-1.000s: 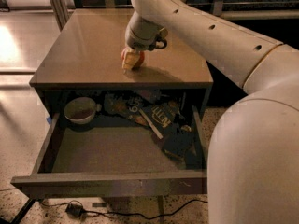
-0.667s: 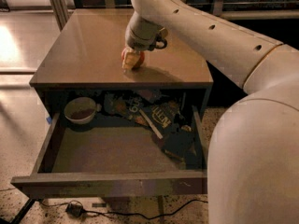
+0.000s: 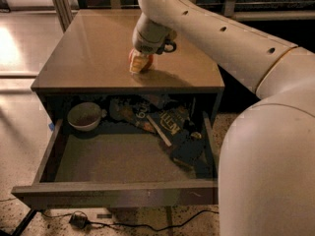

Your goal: Pick apple from top drawer and place on counter

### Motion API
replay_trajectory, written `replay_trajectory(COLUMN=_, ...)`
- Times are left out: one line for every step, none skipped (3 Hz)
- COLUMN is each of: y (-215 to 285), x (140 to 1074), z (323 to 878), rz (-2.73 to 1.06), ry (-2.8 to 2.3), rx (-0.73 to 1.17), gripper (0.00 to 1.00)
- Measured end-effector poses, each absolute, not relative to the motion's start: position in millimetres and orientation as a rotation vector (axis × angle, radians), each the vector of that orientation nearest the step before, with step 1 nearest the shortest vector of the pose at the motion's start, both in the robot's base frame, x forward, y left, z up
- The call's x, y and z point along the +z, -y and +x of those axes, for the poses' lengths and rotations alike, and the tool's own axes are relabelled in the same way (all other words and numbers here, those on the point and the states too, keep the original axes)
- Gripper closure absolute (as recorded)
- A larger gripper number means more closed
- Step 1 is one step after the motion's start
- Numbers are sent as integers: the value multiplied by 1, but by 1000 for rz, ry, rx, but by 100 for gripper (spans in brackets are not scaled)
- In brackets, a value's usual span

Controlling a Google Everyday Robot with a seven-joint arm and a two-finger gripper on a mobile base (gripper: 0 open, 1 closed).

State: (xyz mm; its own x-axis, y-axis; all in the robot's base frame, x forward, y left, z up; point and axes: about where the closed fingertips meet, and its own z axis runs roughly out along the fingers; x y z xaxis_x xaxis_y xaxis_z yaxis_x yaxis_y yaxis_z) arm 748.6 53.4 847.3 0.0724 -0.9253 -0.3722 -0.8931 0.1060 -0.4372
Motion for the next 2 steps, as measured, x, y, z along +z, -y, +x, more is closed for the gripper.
replay_trajectory(y=-53, x=847, z=749, rz=-1774, ry=-1807, rx=-71, gripper=0)
replay_trajectory(y=-53, x=847, z=749, rz=-1774, ry=-1807, rx=-71, gripper=0)
